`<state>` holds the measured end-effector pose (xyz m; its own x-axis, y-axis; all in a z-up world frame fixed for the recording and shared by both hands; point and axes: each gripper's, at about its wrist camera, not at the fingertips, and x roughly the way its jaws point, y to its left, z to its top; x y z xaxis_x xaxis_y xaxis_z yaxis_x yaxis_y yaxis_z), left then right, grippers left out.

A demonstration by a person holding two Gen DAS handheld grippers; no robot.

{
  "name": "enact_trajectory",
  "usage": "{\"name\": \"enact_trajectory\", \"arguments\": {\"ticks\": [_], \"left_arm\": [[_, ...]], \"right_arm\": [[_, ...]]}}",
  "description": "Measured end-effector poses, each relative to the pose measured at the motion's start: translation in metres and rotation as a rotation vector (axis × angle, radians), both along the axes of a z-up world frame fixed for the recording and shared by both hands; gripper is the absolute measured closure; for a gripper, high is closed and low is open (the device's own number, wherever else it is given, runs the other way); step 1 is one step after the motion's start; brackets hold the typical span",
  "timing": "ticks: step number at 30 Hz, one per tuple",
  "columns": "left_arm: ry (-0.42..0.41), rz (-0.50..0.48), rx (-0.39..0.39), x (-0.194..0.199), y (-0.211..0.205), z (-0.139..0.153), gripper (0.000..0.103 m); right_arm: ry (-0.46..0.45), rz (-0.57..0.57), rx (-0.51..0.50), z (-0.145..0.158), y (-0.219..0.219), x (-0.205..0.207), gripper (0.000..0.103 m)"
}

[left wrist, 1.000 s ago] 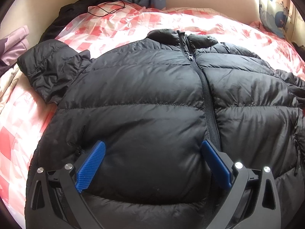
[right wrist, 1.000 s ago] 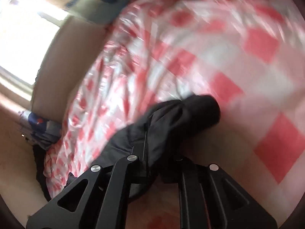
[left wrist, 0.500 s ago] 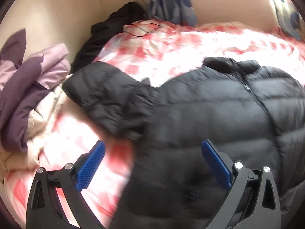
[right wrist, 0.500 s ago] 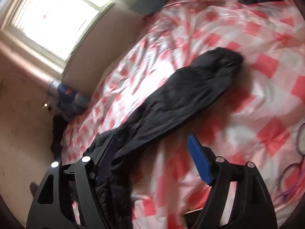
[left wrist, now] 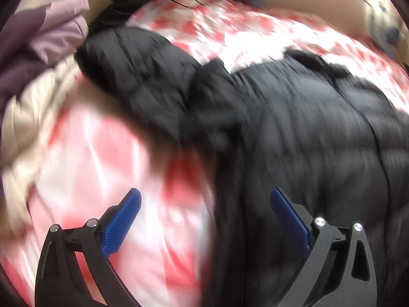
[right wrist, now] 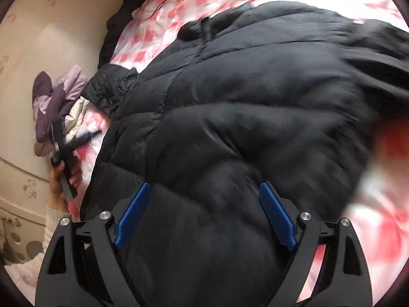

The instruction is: Fold large clothes

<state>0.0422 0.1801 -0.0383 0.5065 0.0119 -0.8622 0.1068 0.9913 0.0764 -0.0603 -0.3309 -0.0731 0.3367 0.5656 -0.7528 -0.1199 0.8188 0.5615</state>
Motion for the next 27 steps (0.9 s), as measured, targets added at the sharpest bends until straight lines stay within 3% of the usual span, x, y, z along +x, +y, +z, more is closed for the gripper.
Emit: {"name": "enact_trajectory", "arguments": {"ticks": [3,5,7,9,11,12,13,14,15,16,18,22,24,27], "left_arm": [[0.075,-0.052,-0.041,-0.041,0.005,-0.013,0.006],[0.128,-0.056,-0.039,-0.072,0.012,-0.023,0.006],[0.178,-0.06,-0.098,-0.102,0.021,-0.028,0.006],[0.221,-0.064,-0.162,-0.121,0.025,-0.031,0.006],[0.237,-0.047,-0.2,-0.14,0.021,-0.033,0.007],[0.245,-0.038,-0.209,-0.141,0.017,-0.035,0.012],[0.253,-0.031,-0.227,-0.143,0.014,-0.035,0.031],[0.27,-0.017,-0.272,-0.142,0.013,-0.034,0.04],[0.281,-0.002,-0.304,-0.141,0.011,-0.029,0.054],[0.271,-0.001,-0.328,-0.142,0.007,-0.02,0.068],[0.241,-0.015,-0.336,-0.151,-0.004,-0.002,0.08],[0.168,-0.053,-0.357,-0.181,-0.006,0.047,0.082],[0.194,-0.078,-0.319,-0.197,-0.007,0.047,0.082],[0.262,-0.085,-0.274,-0.209,-0.006,0.026,0.082]], "right_arm": [[0.087,-0.059,-0.064,0.003,-0.041,-0.055,0.017],[0.184,-0.06,-0.042,-0.01,-0.048,-0.087,0.016],[0.252,-0.02,-0.011,-0.02,-0.045,-0.115,0.016],[0.28,0.045,-0.016,-0.026,-0.033,-0.133,0.016],[0.246,0.108,-0.067,-0.028,-0.015,-0.141,0.017],[0.211,0.126,-0.069,-0.027,-0.009,-0.141,0.03],[0.169,0.123,-0.048,-0.024,-0.01,-0.14,0.047],[0.154,0.091,-0.012,-0.02,-0.017,-0.138,0.072],[0.131,0.055,0.036,-0.012,-0.027,-0.136,0.081],[0.096,0.033,0.059,-0.003,-0.035,-0.135,0.084],[0.025,-0.015,0.084,0.023,-0.057,-0.142,0.089],[-0.064,-0.044,0.049,0.068,-0.097,-0.177,0.09],[-0.058,-0.061,0.035,0.071,-0.116,-0.194,0.09],[0.02,-0.046,-0.037,0.05,-0.115,-0.213,0.09]]}}
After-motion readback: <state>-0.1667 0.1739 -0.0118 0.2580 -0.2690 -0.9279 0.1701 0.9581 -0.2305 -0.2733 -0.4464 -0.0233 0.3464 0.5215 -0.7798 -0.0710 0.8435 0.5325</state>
